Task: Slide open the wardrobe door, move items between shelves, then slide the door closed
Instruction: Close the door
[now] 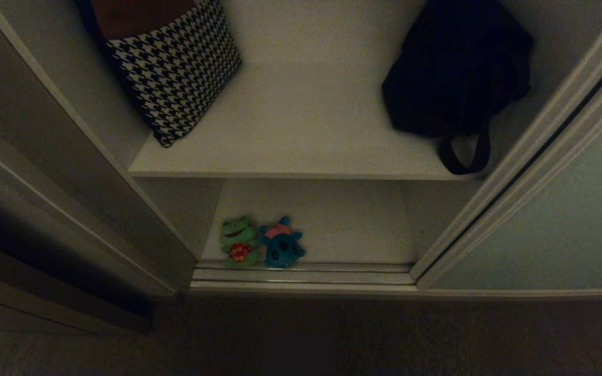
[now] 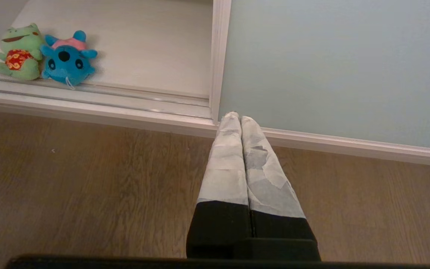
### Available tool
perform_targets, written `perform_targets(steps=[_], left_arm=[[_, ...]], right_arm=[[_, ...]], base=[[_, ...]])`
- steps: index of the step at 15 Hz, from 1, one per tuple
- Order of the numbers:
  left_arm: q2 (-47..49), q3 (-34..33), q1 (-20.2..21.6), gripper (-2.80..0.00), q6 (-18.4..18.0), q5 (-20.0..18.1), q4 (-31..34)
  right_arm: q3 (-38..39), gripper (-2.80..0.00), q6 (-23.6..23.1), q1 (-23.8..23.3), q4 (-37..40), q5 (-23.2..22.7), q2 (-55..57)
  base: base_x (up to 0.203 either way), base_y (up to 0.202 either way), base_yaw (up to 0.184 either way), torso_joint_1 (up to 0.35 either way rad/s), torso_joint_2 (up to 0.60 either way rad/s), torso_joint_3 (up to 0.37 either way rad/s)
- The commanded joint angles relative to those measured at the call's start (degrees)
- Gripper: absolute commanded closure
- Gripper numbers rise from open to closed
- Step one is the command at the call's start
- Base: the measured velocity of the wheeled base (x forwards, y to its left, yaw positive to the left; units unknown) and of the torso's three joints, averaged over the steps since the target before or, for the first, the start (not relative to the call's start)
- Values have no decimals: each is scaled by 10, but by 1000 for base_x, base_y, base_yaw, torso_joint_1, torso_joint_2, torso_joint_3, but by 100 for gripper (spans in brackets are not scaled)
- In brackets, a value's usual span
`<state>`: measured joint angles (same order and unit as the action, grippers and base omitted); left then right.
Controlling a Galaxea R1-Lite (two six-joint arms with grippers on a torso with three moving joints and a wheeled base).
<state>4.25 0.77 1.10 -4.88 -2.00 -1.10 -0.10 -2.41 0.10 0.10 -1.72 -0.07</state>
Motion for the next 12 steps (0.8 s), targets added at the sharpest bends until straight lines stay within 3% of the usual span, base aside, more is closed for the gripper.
perform_targets(steps=[1, 12], left_arm=[[-41, -7, 0, 0, 16, -1, 11], [-41, -8, 0, 0, 35, 17, 12]], right_arm=[[0, 0, 0, 1, 0, 0, 0], [0, 0, 0, 1, 0, 0, 0]], base=[[0, 0, 0, 0, 0, 0], [0, 0, 0, 0, 0, 0]])
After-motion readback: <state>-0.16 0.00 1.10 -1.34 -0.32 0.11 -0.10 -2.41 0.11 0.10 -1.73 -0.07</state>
